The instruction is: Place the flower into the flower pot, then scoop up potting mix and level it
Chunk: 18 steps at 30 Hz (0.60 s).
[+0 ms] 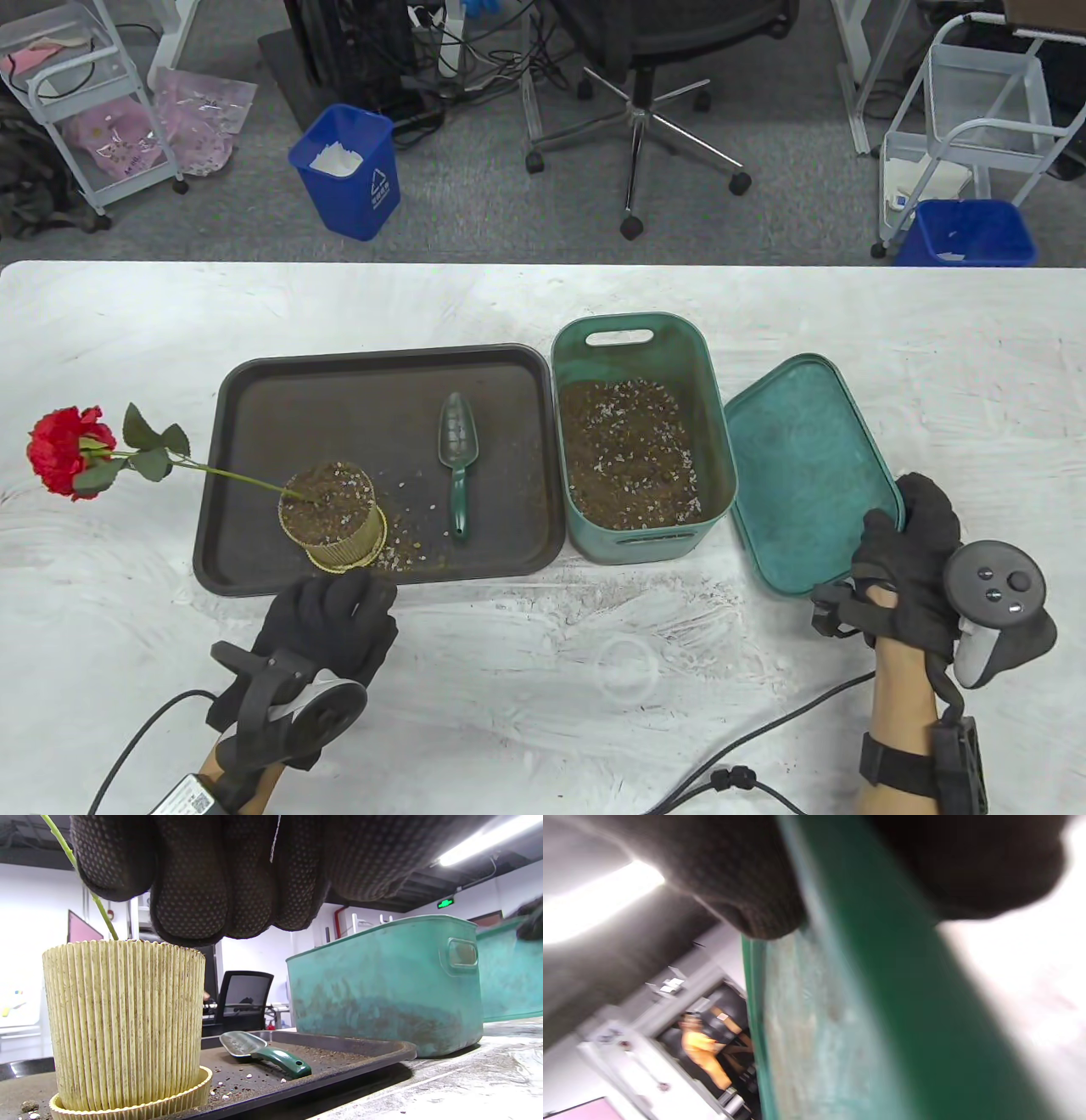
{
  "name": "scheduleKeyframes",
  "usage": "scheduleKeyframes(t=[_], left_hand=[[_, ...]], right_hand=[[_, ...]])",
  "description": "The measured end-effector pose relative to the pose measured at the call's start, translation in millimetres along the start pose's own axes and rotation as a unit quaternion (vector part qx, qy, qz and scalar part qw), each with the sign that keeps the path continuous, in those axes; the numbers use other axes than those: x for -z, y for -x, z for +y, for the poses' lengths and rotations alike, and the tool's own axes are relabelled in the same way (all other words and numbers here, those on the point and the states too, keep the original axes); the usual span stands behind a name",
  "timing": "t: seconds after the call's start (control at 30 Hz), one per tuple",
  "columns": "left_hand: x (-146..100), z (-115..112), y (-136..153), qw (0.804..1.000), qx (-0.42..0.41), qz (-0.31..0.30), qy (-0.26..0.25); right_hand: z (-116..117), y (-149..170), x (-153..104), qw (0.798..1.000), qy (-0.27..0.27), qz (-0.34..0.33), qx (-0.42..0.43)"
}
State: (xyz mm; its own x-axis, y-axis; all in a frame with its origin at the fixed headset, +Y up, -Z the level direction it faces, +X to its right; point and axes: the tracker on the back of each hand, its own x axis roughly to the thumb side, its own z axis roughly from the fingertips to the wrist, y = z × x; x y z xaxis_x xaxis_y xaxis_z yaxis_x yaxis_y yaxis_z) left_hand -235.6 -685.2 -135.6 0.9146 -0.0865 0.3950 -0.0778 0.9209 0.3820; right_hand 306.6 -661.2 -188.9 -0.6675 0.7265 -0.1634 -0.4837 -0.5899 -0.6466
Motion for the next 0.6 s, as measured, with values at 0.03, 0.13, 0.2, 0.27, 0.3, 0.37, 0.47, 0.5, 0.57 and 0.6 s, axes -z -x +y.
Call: scheduleKeyframes(t=[0.03, 0.13, 0.2, 0.27, 0.3, 0.37, 0.47, 0.5, 0.57, 0.6], left_hand=[[-0.1, -0.2, 0.3, 1.000, 0.000, 0.001, 0.000], [-0.2, -0.3, 1.0, 1.000, -0.001, 0.003, -0.001], [-0.3, -0.3, 0.8, 1.000, 0.000, 0.002, 0.000], [-0.7, 0.7, 0.5, 1.000, 0.001, -0.001, -0.002], [-1.0, 1.7, 0.3, 1.000, 0.001, -0.003, -0.004], [-1.5, 3.9, 0.3, 1.000, -0.003, -0.007, -0.006], [-2.3, 6.4, 0.2, 1.000, -0.007, -0.011, -0.010], [-2.8, 7.6, 0.3, 1.000, -0.008, -0.014, -0.013], [-3.2, 9.5, 0.6, 1.000, -0.012, -0.016, -0.016], [-3.3, 10.3, 0.7, 1.000, -0.014, -0.017, -0.017]], right_hand=[[-8.3, -22.0, -12.3, 0.997, 0.039, -0.058, -0.043], [-18.9, -73.3, -43.0, 0.970, 0.110, -0.179, -0.123], [-17.7, -108.4, -64.7, 0.942, 0.141, -0.253, -0.170], [-11.3, -132.0, -78.7, 0.923, 0.144, -0.300, -0.191], [-6.1, -143.6, -86.0, 0.912, 0.145, -0.323, -0.206], [5.5, -158.9, -96.8, 0.892, 0.141, -0.363, -0.228], [23.9, -171.7, -114.0, 0.862, 0.140, -0.410, -0.261], [31.1, -173.7, -122.0, 0.849, 0.143, -0.431, -0.272], [42.9, -173.4, -137.2, 0.830, 0.147, -0.464, -0.273], [48.2, -171.9, -145.1, 0.821, 0.150, -0.480, -0.271]])
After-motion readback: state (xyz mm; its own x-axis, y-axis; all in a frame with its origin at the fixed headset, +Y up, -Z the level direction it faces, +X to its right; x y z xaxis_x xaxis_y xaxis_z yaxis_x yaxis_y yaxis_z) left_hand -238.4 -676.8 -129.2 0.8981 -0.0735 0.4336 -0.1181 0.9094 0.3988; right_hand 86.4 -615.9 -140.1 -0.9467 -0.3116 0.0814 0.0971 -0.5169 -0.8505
